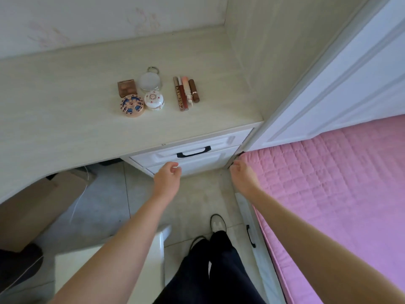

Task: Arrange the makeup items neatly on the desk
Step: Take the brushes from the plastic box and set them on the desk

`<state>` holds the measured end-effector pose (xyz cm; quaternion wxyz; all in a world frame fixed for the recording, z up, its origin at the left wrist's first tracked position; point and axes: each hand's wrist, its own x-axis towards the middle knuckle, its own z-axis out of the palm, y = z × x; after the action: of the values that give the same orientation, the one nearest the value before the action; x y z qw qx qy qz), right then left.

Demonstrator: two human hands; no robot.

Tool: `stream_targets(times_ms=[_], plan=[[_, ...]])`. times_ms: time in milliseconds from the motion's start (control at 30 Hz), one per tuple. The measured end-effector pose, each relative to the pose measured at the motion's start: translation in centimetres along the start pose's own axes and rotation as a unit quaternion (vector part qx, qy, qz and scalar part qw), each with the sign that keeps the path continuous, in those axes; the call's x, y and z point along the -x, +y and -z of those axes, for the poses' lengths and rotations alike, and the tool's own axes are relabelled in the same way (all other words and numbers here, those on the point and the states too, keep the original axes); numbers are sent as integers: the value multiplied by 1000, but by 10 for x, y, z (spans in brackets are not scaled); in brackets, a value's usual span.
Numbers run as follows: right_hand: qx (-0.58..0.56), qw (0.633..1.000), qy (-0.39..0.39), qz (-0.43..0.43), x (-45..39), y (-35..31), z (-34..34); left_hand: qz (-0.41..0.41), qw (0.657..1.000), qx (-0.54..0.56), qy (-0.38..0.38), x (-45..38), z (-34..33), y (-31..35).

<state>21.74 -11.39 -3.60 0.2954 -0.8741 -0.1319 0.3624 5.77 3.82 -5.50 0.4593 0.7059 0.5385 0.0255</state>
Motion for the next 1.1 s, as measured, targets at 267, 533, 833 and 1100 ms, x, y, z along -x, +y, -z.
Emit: stream_targets(times_ms=[267, 533, 833, 1100], plan=[[133, 989, 64, 18, 106, 70, 15, -158, 964, -202, -72, 60, -16, 2], [203, 964, 172, -28, 206, 144, 29, -370, 849, -349, -143, 146, -73, 33], [175, 948, 222, -147, 310, 227, 29, -584, 668, -401, -226, 257, -152, 48], [126, 915, 289, -252, 421, 315, 20, -670, 532, -442, -269, 383, -210, 16]])
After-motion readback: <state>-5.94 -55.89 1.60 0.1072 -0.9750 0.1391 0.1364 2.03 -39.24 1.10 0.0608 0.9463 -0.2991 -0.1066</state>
